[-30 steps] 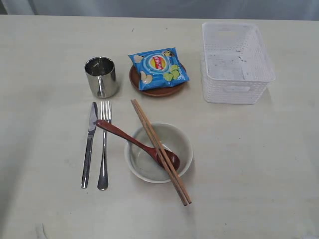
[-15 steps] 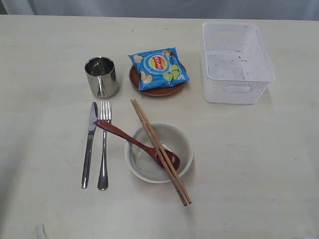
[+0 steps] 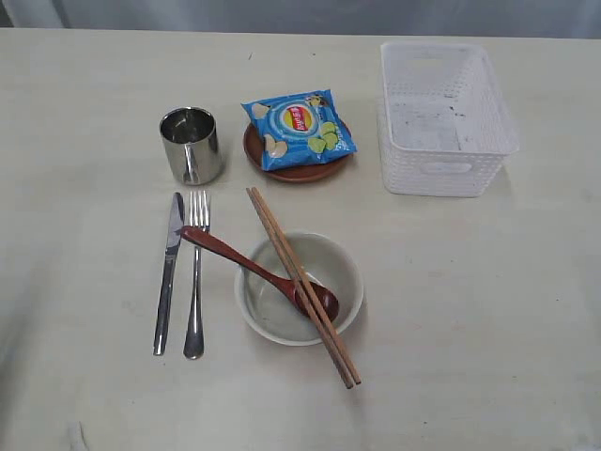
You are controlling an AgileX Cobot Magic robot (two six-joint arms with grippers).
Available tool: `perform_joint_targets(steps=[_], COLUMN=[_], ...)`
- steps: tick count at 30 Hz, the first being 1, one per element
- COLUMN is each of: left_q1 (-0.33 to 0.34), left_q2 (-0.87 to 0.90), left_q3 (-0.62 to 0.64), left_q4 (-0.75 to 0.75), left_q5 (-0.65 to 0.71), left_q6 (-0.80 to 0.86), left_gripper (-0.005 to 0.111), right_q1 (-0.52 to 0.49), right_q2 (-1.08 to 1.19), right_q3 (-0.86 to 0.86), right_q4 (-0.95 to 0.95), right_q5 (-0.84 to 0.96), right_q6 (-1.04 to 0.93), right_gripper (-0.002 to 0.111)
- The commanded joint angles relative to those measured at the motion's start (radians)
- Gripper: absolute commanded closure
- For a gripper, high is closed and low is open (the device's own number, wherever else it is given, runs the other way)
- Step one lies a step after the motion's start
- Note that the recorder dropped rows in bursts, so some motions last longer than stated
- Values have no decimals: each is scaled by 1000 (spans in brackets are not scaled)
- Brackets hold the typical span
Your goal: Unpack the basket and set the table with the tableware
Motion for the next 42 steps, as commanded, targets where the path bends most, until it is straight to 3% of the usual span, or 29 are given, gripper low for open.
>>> perform_joint_targets(steps=[1, 24, 34, 42], left_q1=[-8, -8, -8, -8], left_q2=[-3, -3, -3, -3], left_q3=[4, 4, 4, 4], left_q4=[-8, -8, -8, -8], left_q5=[-10, -10, -10, -10], left_q6=[3, 3, 3, 3], left_gripper=[107, 107, 107, 107], right_q1=[6, 4, -80, -80], right_q2=[-5, -5, -5, -5], right_q3=[2, 2, 9, 214], right_q4=[-1, -15, -64, -57], right_q5=[-7, -7, 1, -223], right_q6=[4, -2, -5, 51], right_gripper=[109, 109, 109, 109])
